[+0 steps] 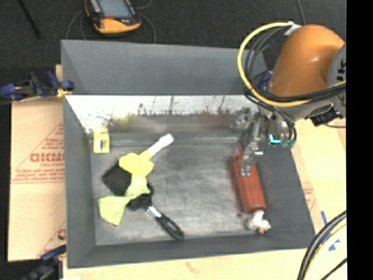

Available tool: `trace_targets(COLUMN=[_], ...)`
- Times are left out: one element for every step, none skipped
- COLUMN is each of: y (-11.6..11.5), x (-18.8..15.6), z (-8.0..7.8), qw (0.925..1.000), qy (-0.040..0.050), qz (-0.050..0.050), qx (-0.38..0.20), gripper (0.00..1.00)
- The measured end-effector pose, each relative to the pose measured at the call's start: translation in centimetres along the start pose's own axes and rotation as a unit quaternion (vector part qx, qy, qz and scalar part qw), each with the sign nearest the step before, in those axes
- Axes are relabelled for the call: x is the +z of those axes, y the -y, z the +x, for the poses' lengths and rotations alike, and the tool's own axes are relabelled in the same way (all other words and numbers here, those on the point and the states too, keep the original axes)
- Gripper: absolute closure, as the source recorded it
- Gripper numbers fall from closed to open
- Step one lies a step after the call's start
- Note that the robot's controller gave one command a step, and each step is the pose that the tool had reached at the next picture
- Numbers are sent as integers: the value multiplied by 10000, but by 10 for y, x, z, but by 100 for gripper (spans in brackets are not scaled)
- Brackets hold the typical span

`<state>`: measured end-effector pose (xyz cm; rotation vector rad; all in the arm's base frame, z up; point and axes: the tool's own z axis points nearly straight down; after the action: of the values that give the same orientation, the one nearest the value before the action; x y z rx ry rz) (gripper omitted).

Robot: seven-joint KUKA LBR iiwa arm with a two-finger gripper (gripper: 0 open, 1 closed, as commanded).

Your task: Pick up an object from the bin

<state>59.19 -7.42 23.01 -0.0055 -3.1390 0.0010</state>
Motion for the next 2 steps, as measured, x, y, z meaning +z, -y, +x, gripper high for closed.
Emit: trace_targets(y=[0, -24], x=[-4, 50], z=[-2, 41], qw=[10000, 9997], qy=[39, 56], qz=[6, 7], qx=[-8, -229], gripper=[0, 0])
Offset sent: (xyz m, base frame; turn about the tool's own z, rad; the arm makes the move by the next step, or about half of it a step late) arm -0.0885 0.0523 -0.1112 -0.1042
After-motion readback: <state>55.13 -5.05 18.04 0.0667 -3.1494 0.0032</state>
